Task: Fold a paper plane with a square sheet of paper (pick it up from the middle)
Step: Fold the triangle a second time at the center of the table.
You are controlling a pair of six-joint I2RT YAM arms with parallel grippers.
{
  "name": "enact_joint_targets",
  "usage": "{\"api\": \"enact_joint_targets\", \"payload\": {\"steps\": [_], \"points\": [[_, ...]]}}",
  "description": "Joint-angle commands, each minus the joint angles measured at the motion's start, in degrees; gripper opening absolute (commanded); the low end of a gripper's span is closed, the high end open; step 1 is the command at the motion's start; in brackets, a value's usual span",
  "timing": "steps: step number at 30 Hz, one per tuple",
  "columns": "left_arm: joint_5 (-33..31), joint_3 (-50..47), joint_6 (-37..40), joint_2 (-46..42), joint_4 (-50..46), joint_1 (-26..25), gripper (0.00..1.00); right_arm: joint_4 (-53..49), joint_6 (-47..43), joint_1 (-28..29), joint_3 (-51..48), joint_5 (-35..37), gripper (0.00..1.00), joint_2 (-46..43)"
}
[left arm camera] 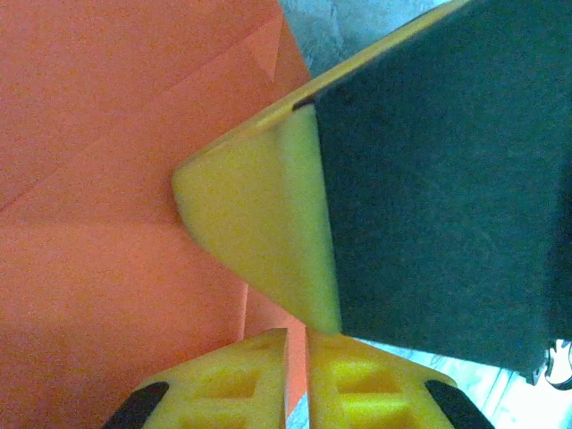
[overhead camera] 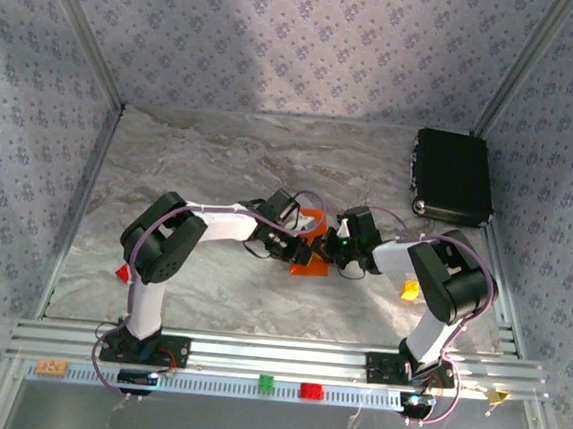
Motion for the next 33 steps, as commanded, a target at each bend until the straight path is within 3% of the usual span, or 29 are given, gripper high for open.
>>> {"api": "enact_joint_targets", "payload": {"steps": [1, 33], "points": [[-1.03, -1.03, 1.88, 0.08, -2.66, -0.23, 0.13, -3.2, 0.02, -0.66, -0.07, 1.81, 0.0, 1.55], [-4.23, -12.52, 2.72, -13.28, -5.24, -0.82, 0.1, -3.46, -0.22, -0.97, -0.07, 1.64, 0.0, 1.5]]}}
